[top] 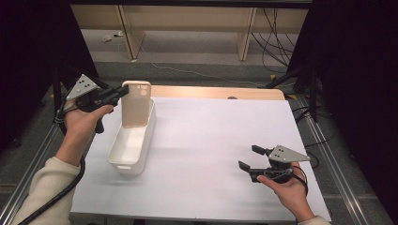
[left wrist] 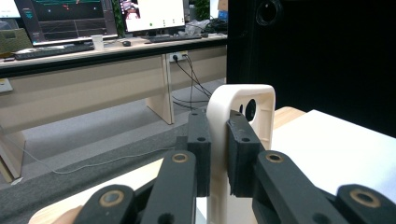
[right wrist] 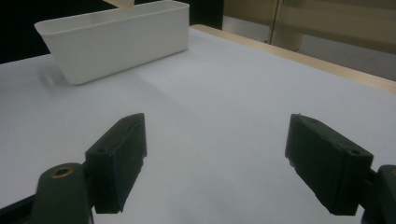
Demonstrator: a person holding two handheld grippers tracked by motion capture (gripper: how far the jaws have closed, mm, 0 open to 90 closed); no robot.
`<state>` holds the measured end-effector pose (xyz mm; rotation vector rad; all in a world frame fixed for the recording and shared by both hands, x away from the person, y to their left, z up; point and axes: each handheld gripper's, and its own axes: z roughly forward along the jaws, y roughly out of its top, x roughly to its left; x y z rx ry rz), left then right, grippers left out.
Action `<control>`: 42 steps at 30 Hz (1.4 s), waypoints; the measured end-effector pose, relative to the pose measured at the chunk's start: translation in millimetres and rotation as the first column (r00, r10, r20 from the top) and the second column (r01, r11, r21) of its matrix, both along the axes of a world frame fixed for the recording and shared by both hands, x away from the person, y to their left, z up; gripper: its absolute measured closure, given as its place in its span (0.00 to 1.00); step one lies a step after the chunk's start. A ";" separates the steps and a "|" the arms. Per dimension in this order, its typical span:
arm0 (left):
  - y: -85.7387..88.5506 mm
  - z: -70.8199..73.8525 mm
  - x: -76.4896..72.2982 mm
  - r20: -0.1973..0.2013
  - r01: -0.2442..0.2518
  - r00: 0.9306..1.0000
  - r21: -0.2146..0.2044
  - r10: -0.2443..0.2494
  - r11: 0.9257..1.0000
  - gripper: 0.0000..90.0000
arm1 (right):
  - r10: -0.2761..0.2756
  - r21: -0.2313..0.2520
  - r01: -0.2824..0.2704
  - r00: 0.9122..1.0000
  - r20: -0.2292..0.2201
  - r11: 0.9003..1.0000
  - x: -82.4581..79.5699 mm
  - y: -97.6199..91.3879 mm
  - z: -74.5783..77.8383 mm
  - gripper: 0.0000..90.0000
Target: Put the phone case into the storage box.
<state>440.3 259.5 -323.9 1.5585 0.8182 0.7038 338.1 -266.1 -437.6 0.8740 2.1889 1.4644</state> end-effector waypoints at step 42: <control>5.6 -10.6 20.7 -0.015 -0.017 1.000 0.007 0.017 1.000 0.90 | 0.004 0.043 -0.005 1.000 0.017 0.999 1.8 2.0 -4.9 0.24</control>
